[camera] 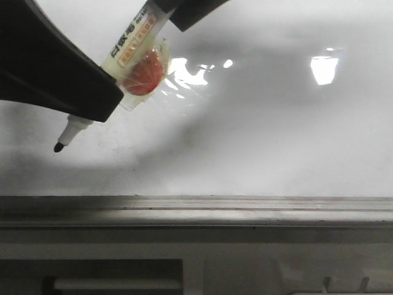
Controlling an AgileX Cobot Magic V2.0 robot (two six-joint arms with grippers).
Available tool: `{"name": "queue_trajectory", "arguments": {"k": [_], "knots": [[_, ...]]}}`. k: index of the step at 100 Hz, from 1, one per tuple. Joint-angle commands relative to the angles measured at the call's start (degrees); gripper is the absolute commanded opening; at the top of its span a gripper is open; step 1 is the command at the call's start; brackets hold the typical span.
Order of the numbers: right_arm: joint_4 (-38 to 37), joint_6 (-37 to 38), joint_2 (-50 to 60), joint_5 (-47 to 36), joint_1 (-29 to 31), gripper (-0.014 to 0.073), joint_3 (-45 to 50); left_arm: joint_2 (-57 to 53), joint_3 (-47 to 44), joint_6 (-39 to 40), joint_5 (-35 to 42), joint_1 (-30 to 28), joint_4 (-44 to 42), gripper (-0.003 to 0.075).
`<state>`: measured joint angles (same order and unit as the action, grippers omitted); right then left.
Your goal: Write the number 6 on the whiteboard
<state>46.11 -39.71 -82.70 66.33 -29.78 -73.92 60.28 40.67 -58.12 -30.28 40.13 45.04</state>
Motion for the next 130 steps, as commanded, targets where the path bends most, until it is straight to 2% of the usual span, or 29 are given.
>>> {"name": "queue_trajectory", "arguments": {"k": [1, 14, 19, 24, 38, 60, 80, 100, 130], "knots": [[5.35, -1.85, 1.56, 0.97, -0.11, -0.0064, -1.59, -0.83, 2.93, 0.22, 3.70, 0.40, 3.12, 0.0129], [5.45, -1.85, 2.44, -2.21, -0.11, -0.0041, -1.59, -1.18, 2.93, 0.34, 3.83, 0.40, 3.23, 0.0448], [5.45, -1.85, 3.42, -3.75, -0.11, -0.0042, -1.12, -1.74, 2.93, 1.07, 3.98, 0.14, 3.46, 0.0534], [5.45, -1.85, 4.89, -5.82, -0.11, -0.0042, -0.17, -2.61, 2.93, 2.52, 4.09, -0.62, 3.50, 0.0574], [3.26, -1.85, 11.62, -12.86, -0.11, -0.0042, 5.71, -6.90, 2.93, 4.09, 4.07, -5.17, 4.19, 0.0561], [-0.44, -1.85, 27.33, -29.32, -0.11, -0.0043, 20.78, -15.30, 1.78, 5.72, 4.21, -15.67, 4.62, 0.0507], [-1.73, -1.85, 37.51, -38.48, -0.11, -0.0043, 29.51, -20.26, -2.55, 5.72, 4.33, -24.61, 5.09, 0.0493], [-2.40, -1.85, 38.00, -45.95, 0.15, -0.0043, 31.00, -21.74, -3.95, 5.72, 4.33, -28.62, 7.20, 0.0493], [-2.40, -1.85, 31.20, -56.97, 0.15, -0.0043, 31.00, -21.74, -3.95, 5.72, 4.33, -28.62, 8.39, 0.0493]]}}
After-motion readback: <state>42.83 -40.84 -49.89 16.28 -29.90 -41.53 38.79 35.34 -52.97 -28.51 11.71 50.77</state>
